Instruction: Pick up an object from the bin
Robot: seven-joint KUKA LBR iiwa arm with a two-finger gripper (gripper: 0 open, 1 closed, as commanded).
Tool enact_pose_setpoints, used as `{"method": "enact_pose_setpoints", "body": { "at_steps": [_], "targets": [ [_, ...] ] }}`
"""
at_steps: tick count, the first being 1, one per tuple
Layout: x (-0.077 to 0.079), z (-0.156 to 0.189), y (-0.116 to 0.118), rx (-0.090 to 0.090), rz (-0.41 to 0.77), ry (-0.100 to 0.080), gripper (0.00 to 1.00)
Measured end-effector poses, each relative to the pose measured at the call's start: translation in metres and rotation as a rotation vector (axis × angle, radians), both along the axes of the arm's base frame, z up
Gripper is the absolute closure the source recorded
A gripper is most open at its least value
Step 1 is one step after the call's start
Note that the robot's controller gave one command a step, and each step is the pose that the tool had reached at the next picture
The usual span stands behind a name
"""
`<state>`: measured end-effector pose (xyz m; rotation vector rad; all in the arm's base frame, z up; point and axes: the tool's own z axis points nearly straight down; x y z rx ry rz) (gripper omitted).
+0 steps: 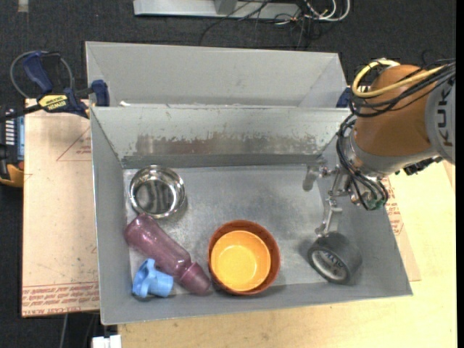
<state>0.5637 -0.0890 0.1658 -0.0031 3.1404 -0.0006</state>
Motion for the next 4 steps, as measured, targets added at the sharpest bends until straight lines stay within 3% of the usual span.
{"method": "enact_pose_setpoints", "body": {
  "at_steps": [1,2,3,4],
  "targets": [
    [0.000,0.000,0.000,0.000,0.001,-0.001,0.00],
    [-0.031,-0.030,0.011,-0.002,0.027,-0.007,0.00],
    [-0.023,-0.012,0.000,-0.002,0.125,-0.011,0.00],
    [-0.069,-0.085,-0.047,0.004,0.030,-0.002,0.00]
  ]
}}
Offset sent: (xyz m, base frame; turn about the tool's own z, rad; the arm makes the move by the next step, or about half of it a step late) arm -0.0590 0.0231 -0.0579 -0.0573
